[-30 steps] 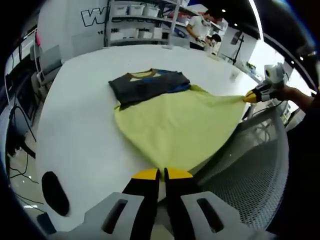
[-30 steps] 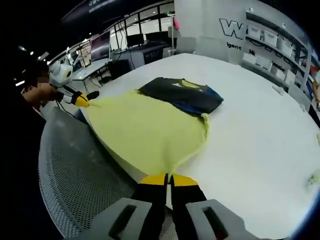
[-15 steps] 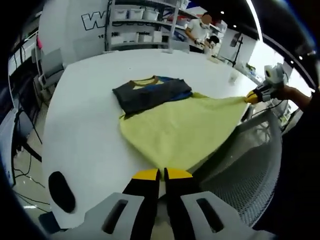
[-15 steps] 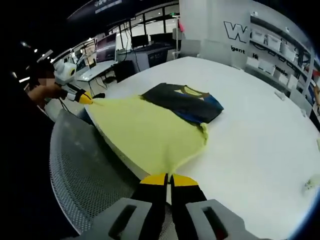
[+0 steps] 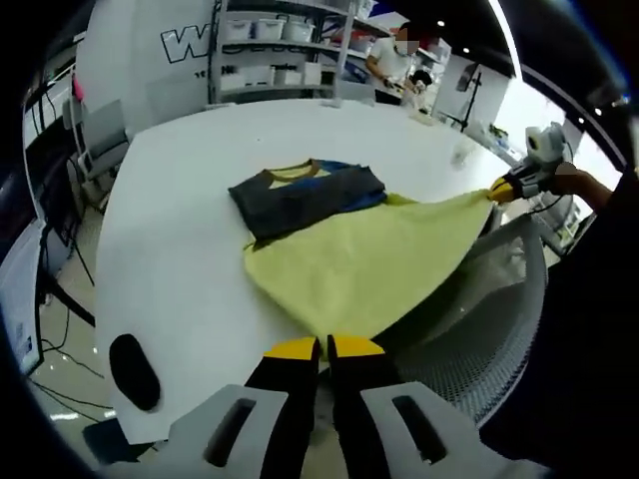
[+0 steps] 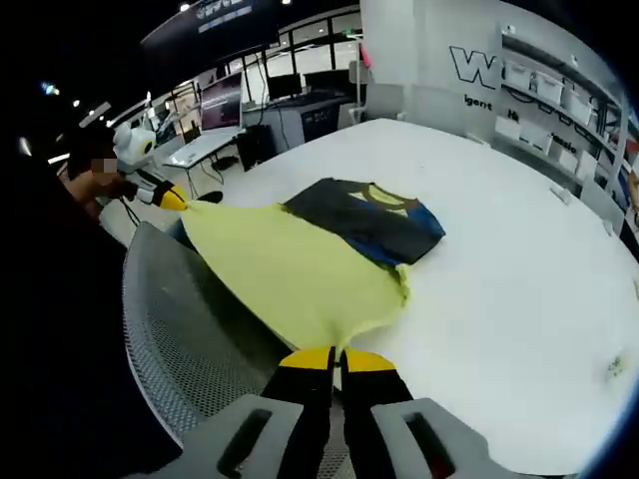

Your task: Fold the garment on the visible template until the final outline fits inside the template.

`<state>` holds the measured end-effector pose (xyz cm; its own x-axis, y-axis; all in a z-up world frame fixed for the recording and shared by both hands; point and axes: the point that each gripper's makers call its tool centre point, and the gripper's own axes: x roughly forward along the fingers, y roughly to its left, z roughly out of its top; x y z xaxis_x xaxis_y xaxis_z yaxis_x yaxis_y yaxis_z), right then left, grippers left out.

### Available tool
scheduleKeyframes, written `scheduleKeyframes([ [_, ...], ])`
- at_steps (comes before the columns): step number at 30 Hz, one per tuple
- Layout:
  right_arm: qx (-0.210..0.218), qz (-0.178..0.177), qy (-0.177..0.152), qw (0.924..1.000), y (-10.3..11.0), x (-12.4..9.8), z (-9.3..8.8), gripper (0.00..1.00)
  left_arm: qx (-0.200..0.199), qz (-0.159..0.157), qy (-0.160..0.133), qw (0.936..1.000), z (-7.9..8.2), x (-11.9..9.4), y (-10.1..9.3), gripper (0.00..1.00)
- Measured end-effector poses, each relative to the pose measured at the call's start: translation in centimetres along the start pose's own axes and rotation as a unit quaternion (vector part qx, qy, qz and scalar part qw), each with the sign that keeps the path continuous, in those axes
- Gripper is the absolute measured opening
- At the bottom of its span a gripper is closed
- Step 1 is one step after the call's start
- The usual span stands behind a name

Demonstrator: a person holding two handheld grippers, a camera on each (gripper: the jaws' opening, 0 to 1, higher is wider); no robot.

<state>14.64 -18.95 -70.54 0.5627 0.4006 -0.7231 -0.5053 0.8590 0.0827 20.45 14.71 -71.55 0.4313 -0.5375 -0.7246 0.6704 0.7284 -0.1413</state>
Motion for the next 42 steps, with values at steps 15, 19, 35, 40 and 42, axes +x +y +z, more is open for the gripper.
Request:
scheduleKeyframes([
  [15, 0.004, 0.018, -0.029, 0.9994, 0.2, -0.9, 3.0, 0.0, 0.003, 0.014, -0.022, 0.9997, 2.5, -1.7, 0.3, 0.03],
  [19, 0.005, 0.021, -0.038, 0.9991, 0.4, -0.8, 3.3, 0.0, 0.005, -0.001, -0.009, 0.9999, 1.5, -0.1, -0.8, 0.04],
  [35, 0.001, 0.017, -0.032, 0.9993, 0.1, -0.6, 3.2, 0.0, 0.016, -0.073, 0.068, 0.9949, -1.4, 4.8, -3.4, 0.11],
  [40, 0.002, 0.016, -0.031, 0.9994, 0.0, -0.4, 3.1, 0.0, -0.036, -0.106, 0.118, 0.9868, -3.4, 5.9, -4.3, 0.25],
  [42, 0.002, 0.016, -0.031, 0.9994, 0.0, -0.4, 3.0, 0.0, -0.035, -0.108, 0.124, 0.9858, -3.7, 6.5, -4.3, 0.26],
])
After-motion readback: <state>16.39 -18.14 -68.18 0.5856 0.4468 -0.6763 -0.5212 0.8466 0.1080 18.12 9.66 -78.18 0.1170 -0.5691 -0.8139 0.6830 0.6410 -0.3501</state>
